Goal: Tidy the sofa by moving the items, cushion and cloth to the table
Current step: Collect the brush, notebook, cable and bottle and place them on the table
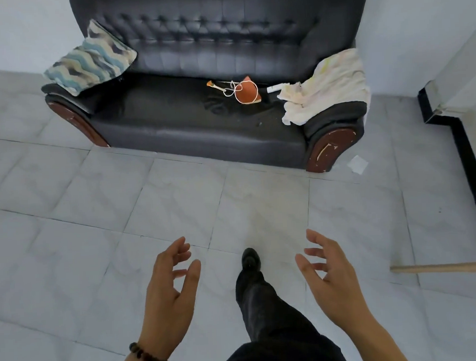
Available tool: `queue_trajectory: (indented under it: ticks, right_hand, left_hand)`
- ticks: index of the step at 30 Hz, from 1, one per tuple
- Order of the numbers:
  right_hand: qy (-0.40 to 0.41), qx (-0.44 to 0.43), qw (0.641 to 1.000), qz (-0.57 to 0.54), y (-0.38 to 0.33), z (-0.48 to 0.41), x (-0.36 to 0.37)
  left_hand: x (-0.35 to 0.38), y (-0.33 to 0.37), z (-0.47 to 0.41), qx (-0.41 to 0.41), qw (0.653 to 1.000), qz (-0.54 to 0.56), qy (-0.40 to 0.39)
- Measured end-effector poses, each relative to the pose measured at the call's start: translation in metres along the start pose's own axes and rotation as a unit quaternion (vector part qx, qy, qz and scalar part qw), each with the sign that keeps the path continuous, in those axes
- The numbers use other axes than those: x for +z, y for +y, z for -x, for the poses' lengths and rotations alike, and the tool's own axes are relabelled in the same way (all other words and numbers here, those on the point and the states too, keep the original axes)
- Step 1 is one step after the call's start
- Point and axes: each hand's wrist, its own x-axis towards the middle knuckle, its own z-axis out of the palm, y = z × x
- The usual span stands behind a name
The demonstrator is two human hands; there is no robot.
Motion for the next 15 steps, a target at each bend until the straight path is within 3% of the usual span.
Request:
queue_trajectory:
  ticks: [10, 15]
  right_hand:
    - [-0.007, -0.080, 0.996, 0.048, -0.135, -0.288, 0.007]
    - [-0.013, -0.076, 0.996, 0.040, -0.160, -0.388, 0.014]
  left_hand:
    - [-0.007, 0.077, -0.280, 0.043, 0.999, -0.006, 0.019]
    - [0.016, 0.080, -0.382, 0.032, 0.999, 0.015, 0.022]
